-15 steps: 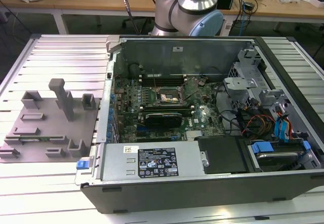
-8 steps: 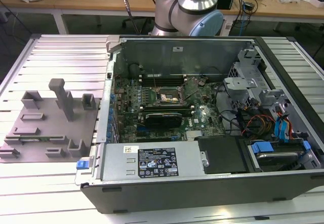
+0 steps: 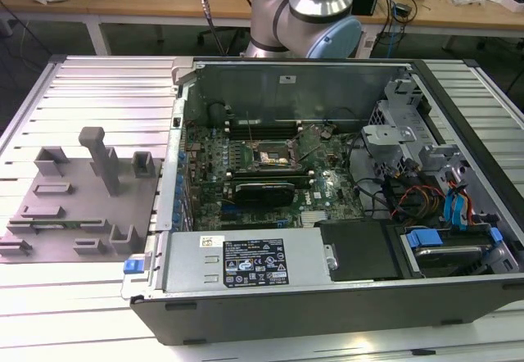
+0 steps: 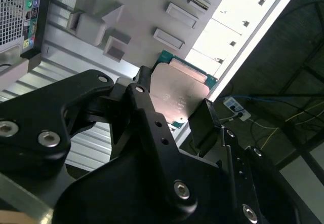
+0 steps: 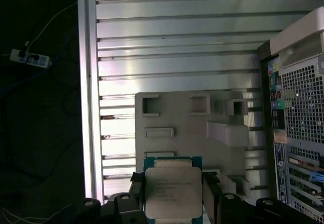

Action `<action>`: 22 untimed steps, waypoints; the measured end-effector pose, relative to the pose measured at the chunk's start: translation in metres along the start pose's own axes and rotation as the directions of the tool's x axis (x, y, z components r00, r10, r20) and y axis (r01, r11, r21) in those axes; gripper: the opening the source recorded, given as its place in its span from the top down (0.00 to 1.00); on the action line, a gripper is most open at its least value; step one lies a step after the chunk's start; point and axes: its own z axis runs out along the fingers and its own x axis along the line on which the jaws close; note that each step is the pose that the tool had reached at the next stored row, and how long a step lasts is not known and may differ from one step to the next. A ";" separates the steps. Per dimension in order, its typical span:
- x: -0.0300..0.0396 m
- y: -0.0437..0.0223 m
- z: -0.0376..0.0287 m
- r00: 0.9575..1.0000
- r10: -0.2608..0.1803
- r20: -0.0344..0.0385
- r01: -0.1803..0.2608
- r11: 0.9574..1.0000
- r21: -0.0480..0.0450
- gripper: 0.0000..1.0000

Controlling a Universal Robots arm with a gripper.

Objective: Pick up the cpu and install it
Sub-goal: 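Pick up the cpu and move it towards the insertion slot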

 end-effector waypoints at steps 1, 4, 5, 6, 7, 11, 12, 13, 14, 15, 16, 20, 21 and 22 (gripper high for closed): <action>-0.0009 0.0001 0.0000 1.000 0.000 0.000 0.000 1.000 0.000 0.45; -0.0029 0.0001 0.0001 1.000 0.000 0.000 0.000 1.000 0.000 0.45; -0.0036 0.0001 0.0001 1.000 0.000 0.000 0.000 1.000 0.000 0.45; -0.0043 0.0002 0.0001 1.000 0.000 0.000 0.000 1.000 0.000 0.45; -0.0057 0.0003 0.0001 1.000 0.000 0.000 0.000 1.000 0.000 0.45; -0.0105 0.0006 0.0002 1.000 0.000 0.000 0.000 1.000 0.000 0.45; -0.0115 0.0006 0.0002 1.000 0.000 0.000 0.000 1.000 0.000 0.45; -0.0130 0.0007 0.0002 1.000 0.000 0.000 0.000 1.000 0.000 0.45; -0.0151 0.0008 0.0003 1.000 0.000 0.000 0.000 1.000 0.000 0.45; -0.0164 0.0009 0.0003 1.000 0.000 0.000 0.000 1.000 0.000 0.45; -0.0172 0.0009 0.0003 1.000 0.000 0.000 0.000 1.000 0.000 0.45; -0.0216 0.0012 0.0004 1.000 0.000 0.000 0.000 1.000 0.000 0.45; -0.0231 0.0012 0.0004 1.000 0.000 0.000 0.000 1.000 0.000 0.45; -0.0242 0.0013 0.0004 1.000 0.000 0.000 0.000 1.000 0.000 0.45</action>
